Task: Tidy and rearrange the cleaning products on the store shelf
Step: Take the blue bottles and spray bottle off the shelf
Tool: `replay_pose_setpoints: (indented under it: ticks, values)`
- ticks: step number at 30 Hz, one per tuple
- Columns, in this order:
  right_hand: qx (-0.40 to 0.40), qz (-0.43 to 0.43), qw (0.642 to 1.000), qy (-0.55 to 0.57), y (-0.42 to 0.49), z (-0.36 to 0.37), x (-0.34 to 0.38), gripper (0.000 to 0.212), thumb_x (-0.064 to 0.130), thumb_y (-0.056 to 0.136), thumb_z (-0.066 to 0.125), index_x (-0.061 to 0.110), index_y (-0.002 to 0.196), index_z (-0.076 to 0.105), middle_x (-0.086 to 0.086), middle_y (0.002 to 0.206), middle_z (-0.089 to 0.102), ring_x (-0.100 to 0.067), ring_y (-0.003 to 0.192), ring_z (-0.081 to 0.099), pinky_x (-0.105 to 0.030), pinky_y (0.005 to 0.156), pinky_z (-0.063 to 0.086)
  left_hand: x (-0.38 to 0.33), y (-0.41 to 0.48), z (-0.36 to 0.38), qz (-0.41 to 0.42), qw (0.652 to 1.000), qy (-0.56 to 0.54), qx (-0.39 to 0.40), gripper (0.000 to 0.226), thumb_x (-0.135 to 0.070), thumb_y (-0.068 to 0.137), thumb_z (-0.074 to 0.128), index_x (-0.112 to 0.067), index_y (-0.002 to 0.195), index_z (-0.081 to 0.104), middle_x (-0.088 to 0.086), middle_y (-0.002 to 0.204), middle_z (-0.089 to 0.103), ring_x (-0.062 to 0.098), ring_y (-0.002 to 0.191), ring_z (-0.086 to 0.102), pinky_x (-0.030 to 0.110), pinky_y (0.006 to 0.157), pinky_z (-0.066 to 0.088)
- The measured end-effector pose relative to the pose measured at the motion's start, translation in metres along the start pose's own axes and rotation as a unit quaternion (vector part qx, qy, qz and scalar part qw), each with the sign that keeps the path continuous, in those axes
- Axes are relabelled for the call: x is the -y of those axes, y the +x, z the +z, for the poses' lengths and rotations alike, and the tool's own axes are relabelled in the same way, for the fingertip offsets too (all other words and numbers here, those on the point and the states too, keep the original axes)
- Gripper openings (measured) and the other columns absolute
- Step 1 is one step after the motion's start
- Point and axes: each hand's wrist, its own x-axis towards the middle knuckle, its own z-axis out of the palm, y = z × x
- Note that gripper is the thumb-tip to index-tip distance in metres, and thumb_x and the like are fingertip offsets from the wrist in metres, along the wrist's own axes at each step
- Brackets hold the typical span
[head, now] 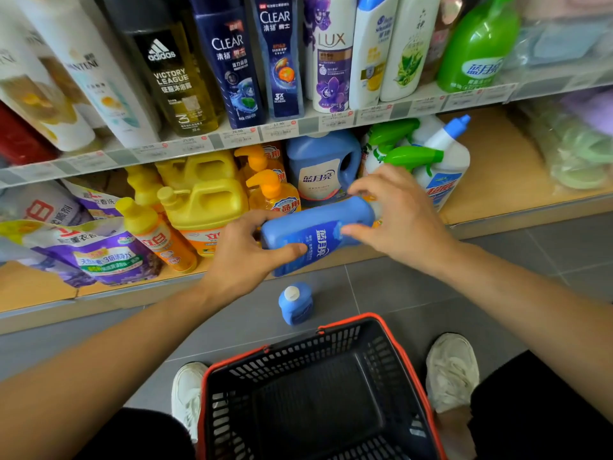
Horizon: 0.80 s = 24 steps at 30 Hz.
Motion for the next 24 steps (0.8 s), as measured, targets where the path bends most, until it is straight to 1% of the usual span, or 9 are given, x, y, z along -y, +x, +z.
replay_pose_setpoints:
  ticks: [2,3,5,7,11,14,19,21,24]
  values:
    - [0.110,-0.056,0.992,-0.015,-0.001,0.006,0.004,0.079,0.045,0.064,0.089,0.017,0.132,0.060,-0.004,0.123,0.061,-0.028,0.110,0.055,-0.046,0.093,0.045,-0.008,-0.001,0.001,0.036,0.999,0.028,-0.025,0.047,-0.038,0.069,0.089,-0.023,0.108,0.069,-0.002,0.103,0.072,0.013,0.092,0.070,0.039,0.079,0.060]
    - [0.152,-0.059,0.987,0.002,-0.002,0.009,0.006,0.086,0.047,0.064,0.089,0.019,0.138,0.055,-0.003,0.127,0.062,-0.027,0.113,0.057,-0.046,0.094,0.045,-0.013,-0.002,0.003,0.053,0.997,0.033,-0.033,0.047,-0.042,0.067,0.086,-0.024,0.108,0.069,-0.004,0.102,0.072,0.011,0.092,0.069,0.035,0.078,0.060]
    - [0.210,-0.025,0.971,0.111,-0.005,0.016,0.009,0.081,0.043,0.068,0.087,0.028,0.139,0.052,0.006,0.123,0.067,-0.016,0.108,0.063,-0.041,0.089,0.051,-0.020,-0.004,0.008,0.083,0.995,0.047,-0.031,0.046,-0.042,0.067,0.084,-0.026,0.107,0.069,-0.007,0.102,0.071,0.008,0.092,0.068,0.030,0.078,0.058]
    - [0.245,0.016,0.948,0.204,-0.008,0.019,0.010,0.066,0.037,0.070,0.087,0.031,0.129,0.058,0.011,0.112,0.069,-0.008,0.099,0.066,-0.037,0.082,0.054,-0.023,-0.007,0.013,0.098,0.994,0.049,-0.017,0.045,-0.038,0.068,0.089,-0.028,0.107,0.068,-0.009,0.102,0.071,0.008,0.093,0.068,0.029,0.080,0.057]
    - [0.236,0.053,0.941,0.236,-0.013,0.021,0.006,0.047,0.031,0.067,0.089,0.022,0.106,0.063,0.006,0.095,0.069,-0.017,0.088,0.066,-0.049,0.078,0.053,-0.022,-0.004,0.009,0.083,0.995,-0.032,0.036,0.027,-0.035,0.081,0.081,-0.028,0.106,0.071,-0.009,0.102,0.074,0.006,0.096,0.068,0.024,0.085,0.055]
    - [0.225,0.057,0.943,0.240,-0.016,0.023,0.007,0.049,0.028,0.065,0.090,0.022,0.105,0.062,0.005,0.094,0.067,-0.019,0.088,0.065,-0.051,0.078,0.053,-0.020,0.000,0.005,0.039,0.987,-0.141,0.064,0.017,-0.032,0.088,0.071,-0.026,0.104,0.076,-0.005,0.103,0.077,0.009,0.097,0.070,0.026,0.087,0.056]
    - [0.207,0.071,0.942,0.254,-0.016,0.023,0.007,0.053,0.024,0.065,0.091,0.020,0.110,0.063,0.005,0.097,0.068,-0.018,0.091,0.066,-0.049,0.080,0.054,-0.016,0.002,0.004,0.039,0.978,-0.187,0.083,0.021,-0.028,0.089,0.066,-0.030,0.107,0.075,-0.008,0.102,0.078,0.006,0.098,0.070,0.022,0.085,0.055]
    - [0.196,0.077,0.943,0.259,-0.016,0.022,0.007,0.054,0.023,0.066,0.092,0.020,0.112,0.063,0.008,0.099,0.068,-0.013,0.092,0.066,-0.045,0.081,0.055,-0.015,0.002,0.002,0.061,0.983,-0.155,0.082,0.024,-0.024,0.094,0.064,-0.030,0.116,0.070,-0.011,0.109,0.075,0.005,0.106,0.067,0.023,0.092,0.052]
    - [0.184,0.088,0.939,0.278,-0.015,0.022,0.008,0.057,0.023,0.069,0.091,0.022,0.118,0.062,0.010,0.103,0.069,-0.012,0.095,0.067,-0.044,0.083,0.056,-0.013,-0.001,-0.001,0.140,0.987,-0.029,0.076,0.035,-0.021,0.100,0.056,-0.022,0.135,0.061,-0.006,0.132,0.063,0.007,0.127,0.056,0.030,0.106,0.045]
